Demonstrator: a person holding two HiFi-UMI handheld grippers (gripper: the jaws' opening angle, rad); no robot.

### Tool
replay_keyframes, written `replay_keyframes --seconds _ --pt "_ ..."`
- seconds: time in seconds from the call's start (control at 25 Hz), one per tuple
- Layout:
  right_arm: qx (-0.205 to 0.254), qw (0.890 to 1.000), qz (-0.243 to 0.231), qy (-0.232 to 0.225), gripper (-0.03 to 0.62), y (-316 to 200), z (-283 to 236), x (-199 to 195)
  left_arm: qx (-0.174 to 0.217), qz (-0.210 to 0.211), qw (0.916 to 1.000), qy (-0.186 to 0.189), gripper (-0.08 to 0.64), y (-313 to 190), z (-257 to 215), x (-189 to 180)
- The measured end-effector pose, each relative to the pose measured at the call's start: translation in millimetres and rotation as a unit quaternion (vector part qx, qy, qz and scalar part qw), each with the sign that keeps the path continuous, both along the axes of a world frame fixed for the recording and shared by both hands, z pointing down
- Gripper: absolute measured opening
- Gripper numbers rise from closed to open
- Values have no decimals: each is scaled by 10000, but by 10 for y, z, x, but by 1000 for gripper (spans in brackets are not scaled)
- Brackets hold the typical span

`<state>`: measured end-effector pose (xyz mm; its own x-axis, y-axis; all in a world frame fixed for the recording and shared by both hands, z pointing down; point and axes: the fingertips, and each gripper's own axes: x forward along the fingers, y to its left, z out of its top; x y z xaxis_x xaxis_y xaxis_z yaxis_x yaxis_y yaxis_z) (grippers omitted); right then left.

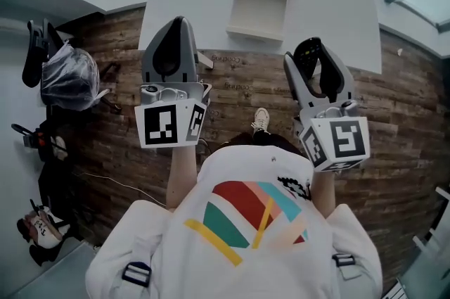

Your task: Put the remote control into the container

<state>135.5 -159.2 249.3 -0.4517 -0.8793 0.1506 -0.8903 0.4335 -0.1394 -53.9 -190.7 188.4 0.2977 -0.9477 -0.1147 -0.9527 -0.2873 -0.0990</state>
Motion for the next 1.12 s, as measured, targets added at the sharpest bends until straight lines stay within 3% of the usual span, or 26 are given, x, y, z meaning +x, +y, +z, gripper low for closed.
replay_keyframes --seconds 0.4,0.72,0.92,1.12 --pt "-114 9994 -180 -283 255 -172 79 8 -55 -253 9997 -38 8 -49 5 -81" --pt "-7 9996 31 -296 255 -295 59 74 331 -74 9994 -74 8 -250 -127 0" --pt "-13 9998 26 -173 255 -368 85 27 175 -77 9998 93 8 -430 1 -51" --pt "-211 9996 88 -139 255 -646 215 -49 125 -29 9999 -56 8 -743 131 -98"
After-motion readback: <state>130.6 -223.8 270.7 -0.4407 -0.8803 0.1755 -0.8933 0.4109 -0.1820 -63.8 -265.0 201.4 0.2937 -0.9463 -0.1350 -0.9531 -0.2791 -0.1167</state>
